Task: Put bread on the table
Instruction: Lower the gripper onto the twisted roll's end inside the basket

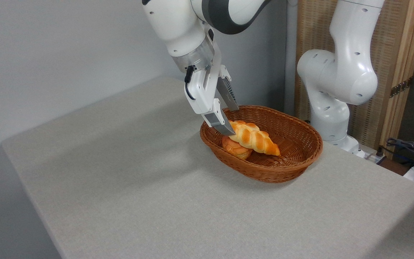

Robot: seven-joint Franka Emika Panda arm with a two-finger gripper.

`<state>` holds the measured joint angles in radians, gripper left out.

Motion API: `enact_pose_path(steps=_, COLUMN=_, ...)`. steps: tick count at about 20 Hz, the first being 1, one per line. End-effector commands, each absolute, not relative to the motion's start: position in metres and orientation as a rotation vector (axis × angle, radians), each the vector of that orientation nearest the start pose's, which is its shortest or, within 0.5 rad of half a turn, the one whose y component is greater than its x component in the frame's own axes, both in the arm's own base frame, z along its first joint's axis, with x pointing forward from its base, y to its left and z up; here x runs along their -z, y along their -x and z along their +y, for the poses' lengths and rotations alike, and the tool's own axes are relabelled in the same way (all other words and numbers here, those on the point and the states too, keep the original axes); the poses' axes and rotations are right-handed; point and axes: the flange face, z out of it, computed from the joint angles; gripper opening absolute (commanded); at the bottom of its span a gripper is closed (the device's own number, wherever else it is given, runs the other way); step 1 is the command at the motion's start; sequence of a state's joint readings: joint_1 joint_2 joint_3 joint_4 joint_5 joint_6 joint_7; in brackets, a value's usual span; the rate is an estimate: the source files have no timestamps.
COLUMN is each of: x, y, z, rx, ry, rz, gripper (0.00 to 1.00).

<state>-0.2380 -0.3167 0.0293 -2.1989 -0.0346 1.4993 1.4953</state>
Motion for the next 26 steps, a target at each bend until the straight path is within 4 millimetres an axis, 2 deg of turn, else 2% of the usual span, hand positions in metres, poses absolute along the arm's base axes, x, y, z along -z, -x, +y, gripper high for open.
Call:
enact_pose_path(steps=1, x=-0.476, y=-0.399, z=-0.084, rx=-0.540, ry=2.172, rz=2.560, gripper=1.00)
enact_pose_path(steps=8, x=-0.461, y=-0.407, z=-0.084, rx=-0.572, ry=2.171, rz=2.555, gripper=0.96)
enact_pose_path(steps=13, x=-0.456, y=-0.414, z=-0.083, rx=-0.548, ry=2.172, rz=2.544, gripper=0.85)
enact_pose_path(steps=17, x=-0.456, y=-0.415, z=-0.083, rx=-0.541, ry=2.171, rz=2.543, gripper=0.63)
enact_pose_path(steps=18, x=-0.456, y=-0.415, z=-0.083, rx=-0.540, ry=2.164, rz=2.551, gripper=0.54)
enact_pose_path(steps=20, x=-0.456, y=-0.415, z=-0.083, rx=-0.540, ry=2.152, rz=2.564, gripper=0.44)
enact_pose_path(steps=21, x=-0.457, y=-0.415, z=-0.082, rx=-0.537, ry=2.147, rz=2.570, gripper=0.34)
enact_pose_path(steps=23, x=-0.458, y=-0.415, z=-0.081, rx=-0.534, ry=2.149, rz=2.569, gripper=0.28)
enact_pose_path(steps=26, x=-0.458, y=-0.415, z=-0.081, rx=-0.534, ry=2.149, rz=2.569, gripper=0.27)
